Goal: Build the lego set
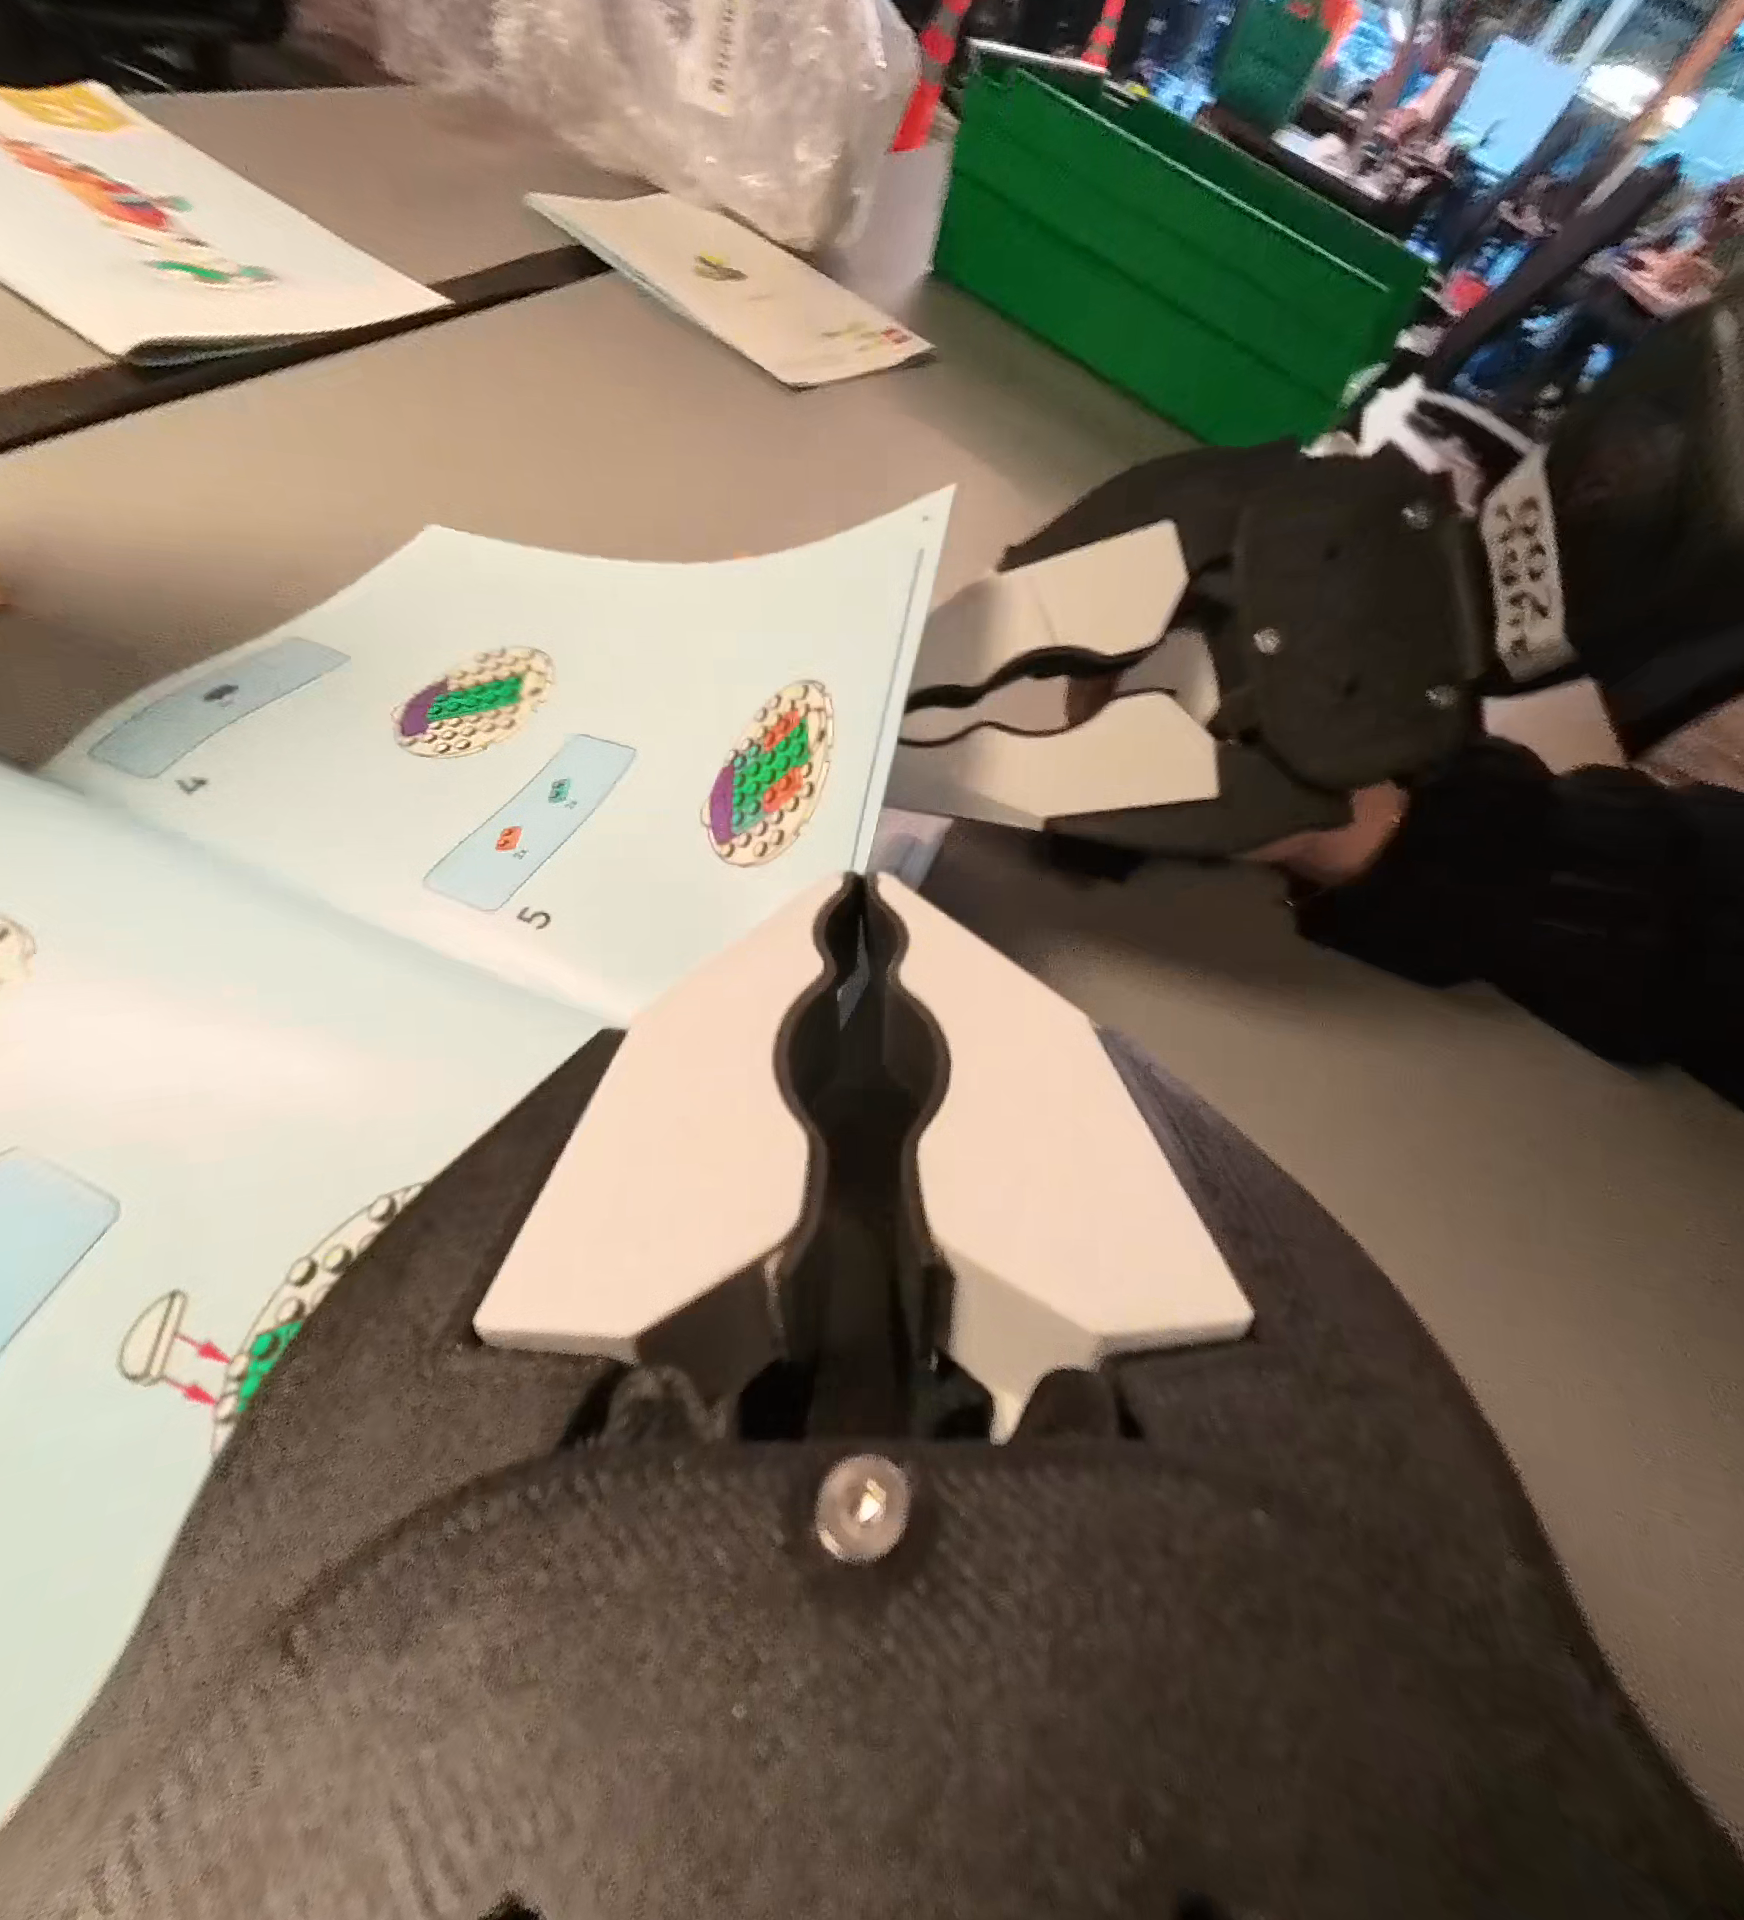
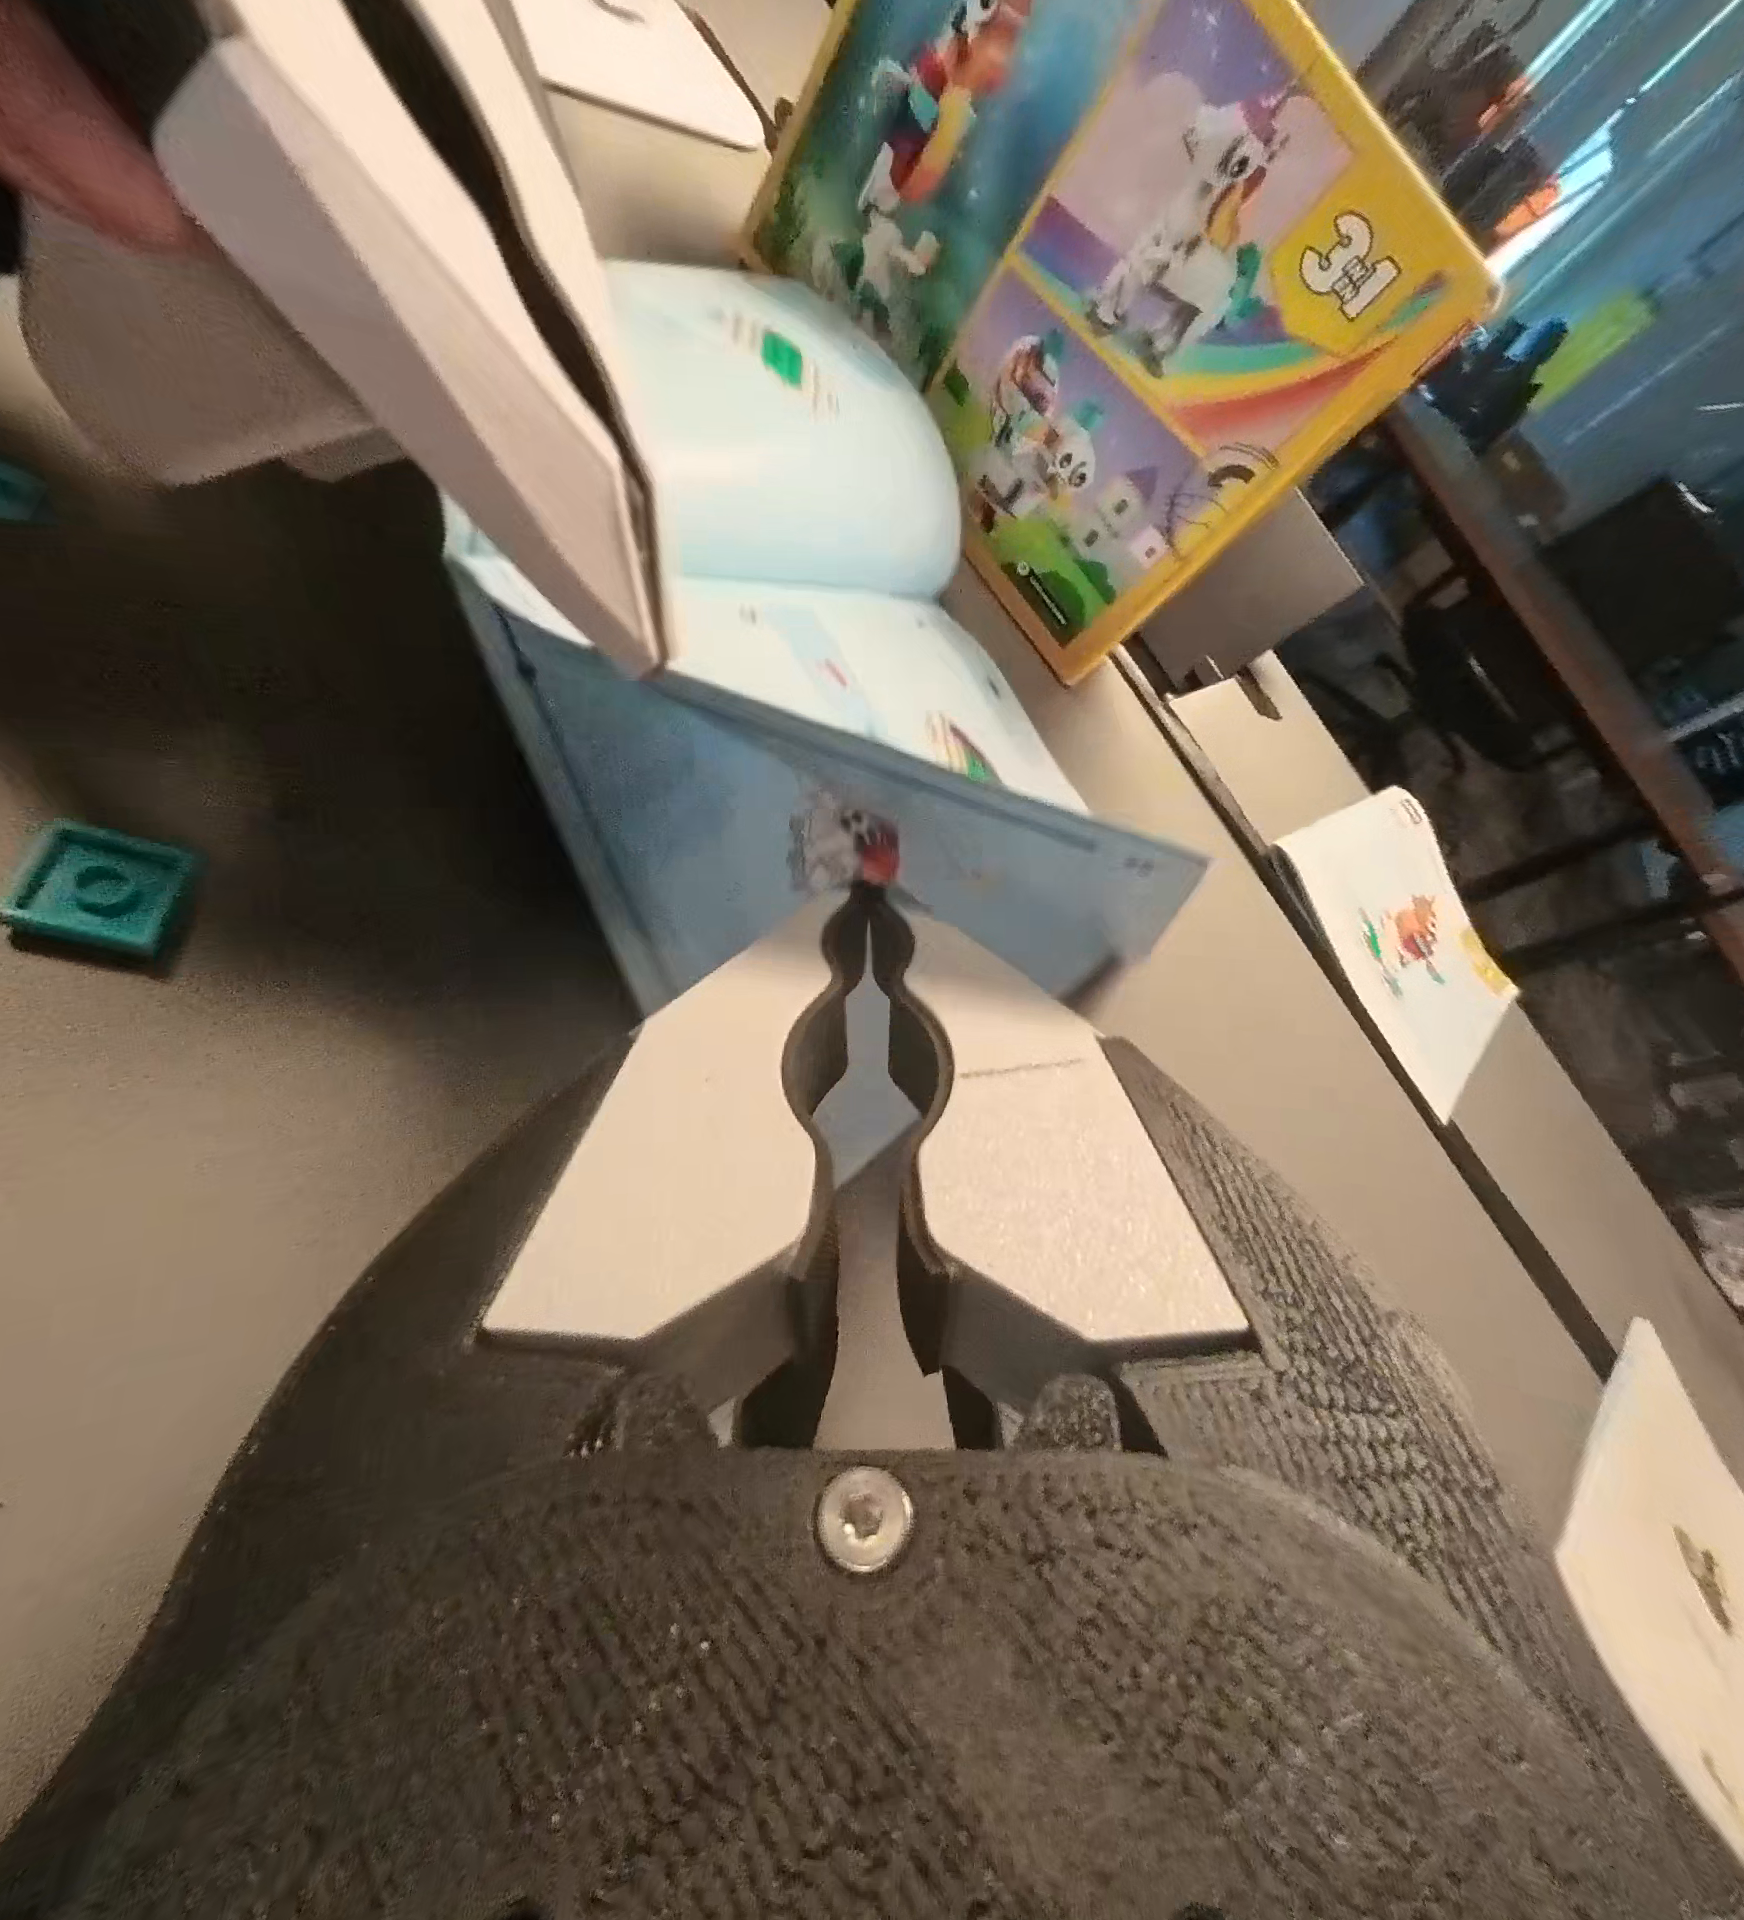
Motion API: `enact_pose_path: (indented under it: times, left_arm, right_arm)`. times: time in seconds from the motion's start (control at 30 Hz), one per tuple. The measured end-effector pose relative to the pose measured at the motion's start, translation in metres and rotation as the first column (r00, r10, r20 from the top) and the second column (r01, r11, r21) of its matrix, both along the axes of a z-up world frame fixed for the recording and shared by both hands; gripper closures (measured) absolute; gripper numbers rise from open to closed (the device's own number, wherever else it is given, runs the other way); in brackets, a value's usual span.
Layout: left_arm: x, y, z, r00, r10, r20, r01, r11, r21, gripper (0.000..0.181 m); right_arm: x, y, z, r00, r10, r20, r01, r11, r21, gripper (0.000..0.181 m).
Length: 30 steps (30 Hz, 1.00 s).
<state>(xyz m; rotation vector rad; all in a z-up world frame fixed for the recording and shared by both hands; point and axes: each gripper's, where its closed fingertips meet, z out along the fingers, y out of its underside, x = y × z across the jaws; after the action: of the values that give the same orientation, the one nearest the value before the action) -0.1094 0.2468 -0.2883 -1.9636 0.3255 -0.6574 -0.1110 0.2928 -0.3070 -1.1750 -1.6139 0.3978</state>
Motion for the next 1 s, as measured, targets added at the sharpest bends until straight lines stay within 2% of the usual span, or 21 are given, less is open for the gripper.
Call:
enact_pose_path:
  times: [0.03,0.2,0.33,0.43,0.53,0.57,0.67,0.77,0.87,1.0]
  left_arm:
    - [0.002,-0.002,0.000,1.000,-0.029,0.000,0.029,1.000,0.001,0.181]
    - [0.011,-0.011,0.009,0.992,-0.123,0.042,0.120,0.991,0.065,0.181]
    - [0.020,-0.024,0.028,0.976,-0.215,0.031,0.205,0.958,0.200,0.181]
    - [0.015,-0.020,0.043,0.986,-0.165,0.019,0.150,0.938,0.312,0.175]
    - [0.015,-0.008,0.056,0.998,-0.058,-0.034,0.067,0.906,0.417,0.147]
    - [0.017,-0.003,0.051,0.995,-0.034,-0.093,0.069,0.910,0.409,0.141]
    - [0.031,0.003,0.032,0.972,-0.057,-0.229,0.138,0.924,0.357,0.139]
    - [0.040,0.004,0.027,0.977,-0.096,-0.193,0.156,0.932,0.326,0.144]
    - [0.035,0.006,0.028,0.983,-0.076,-0.167,0.127,0.939,0.319,0.153]
    - [0.032,0.006,0.029,0.990,-0.075,-0.121,0.109,0.945,0.309,0.154]
  right_arm:
    - [0.000,-0.001,0.001,1.000,0.010,-0.007,-0.010,1.000,-0.017,0.181]
    - [-0.003,-0.013,0.008,0.994,0.097,-0.055,-0.102,0.988,-0.114,0.181]
    - [0.000,-0.002,0.012,0.997,0.025,-0.078,-0.039,0.981,-0.190,0.181]
    - [0.002,0.002,0.013,0.997,-0.006,-0.082,-0.013,0.973,-0.231,0.181]
    - [0.002,-0.003,0.017,0.994,0.029,-0.109,-0.059,0.959,-0.277,0.181]
    - [0.002,-0.007,0.018,0.992,0.054,-0.118,-0.087,0.952,-0.294,0.181]
    - [0.002,-0.007,0.021,0.989,0.053,-0.137,-0.093,0.947,-0.309,0.181]
    - [0.001,-0.007,0.018,0.991,0.057,-0.121,-0.093,0.947,-0.308,0.181]
    - [0.000,-0.009,0.014,0.993,0.065,-0.094,-0.090,0.952,-0.294,0.181]
    - [-0.001,-0.011,0.013,0.994,0.072,-0.086,-0.093,0.955,-0.280,0.181]
